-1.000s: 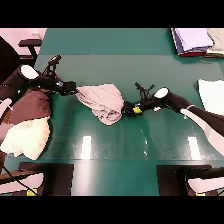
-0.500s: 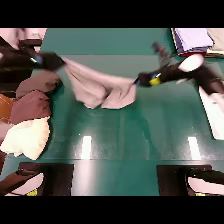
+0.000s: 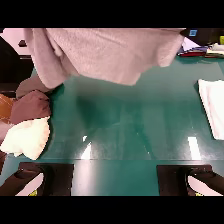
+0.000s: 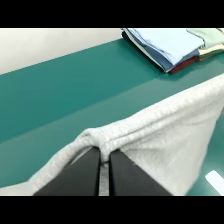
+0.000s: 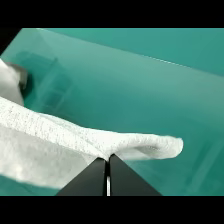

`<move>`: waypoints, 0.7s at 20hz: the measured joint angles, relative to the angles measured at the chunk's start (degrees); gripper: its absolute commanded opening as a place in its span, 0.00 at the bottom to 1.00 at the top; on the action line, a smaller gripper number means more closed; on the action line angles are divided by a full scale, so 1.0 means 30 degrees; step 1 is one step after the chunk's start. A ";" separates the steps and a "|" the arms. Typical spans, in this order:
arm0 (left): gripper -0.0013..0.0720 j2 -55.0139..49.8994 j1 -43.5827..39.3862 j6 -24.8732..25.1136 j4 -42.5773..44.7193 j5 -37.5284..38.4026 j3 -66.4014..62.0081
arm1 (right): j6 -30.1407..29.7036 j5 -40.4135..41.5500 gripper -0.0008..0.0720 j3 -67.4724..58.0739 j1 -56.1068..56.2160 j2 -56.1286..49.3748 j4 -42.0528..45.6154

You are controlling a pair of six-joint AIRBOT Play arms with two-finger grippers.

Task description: Fold the shirts.

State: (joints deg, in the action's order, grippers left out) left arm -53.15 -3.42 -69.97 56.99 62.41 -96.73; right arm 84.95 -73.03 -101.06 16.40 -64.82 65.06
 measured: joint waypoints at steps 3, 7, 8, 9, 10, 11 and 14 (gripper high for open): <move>0.05 -0.0328 0.0022 0.0080 0.0124 0.1173 0.1231 | 0.0226 -0.0554 0.02 0.1443 0.0656 -0.0109 0.0641; 0.05 -0.0517 -0.0641 0.0284 0.0342 0.2069 0.5566 | 0.0576 -0.0743 0.02 0.5450 0.1632 -0.0211 0.1384; 0.05 -0.0532 -0.1173 0.0328 0.0372 0.2244 0.6972 | 0.0714 -0.0758 0.02 0.6426 0.1763 -0.0182 0.1617; 0.05 -0.0546 -0.1778 0.0379 0.0408 0.2404 0.8298 | 0.0852 -0.0787 0.02 0.7417 0.1872 -0.0102 0.1756; 0.05 -0.0561 -0.2543 0.0437 0.0459 0.2623 0.9712 | 0.0940 -0.0801 0.02 0.8255 0.1960 -0.0007 0.1807; 0.05 -0.0561 -0.3322 0.0452 0.0444 0.2820 1.0914 | 0.1020 -0.0816 0.02 0.9078 0.2025 0.0124 0.1872; 0.51 -0.0561 -0.5756 0.0495 0.0364 0.3475 1.3828 | 0.1224 -0.0852 0.02 1.0812 0.2142 0.0546 0.2033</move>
State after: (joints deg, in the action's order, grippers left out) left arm -54.83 -20.69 -68.49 58.08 72.84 -55.24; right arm 88.62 -75.59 -68.62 22.83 -63.18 71.16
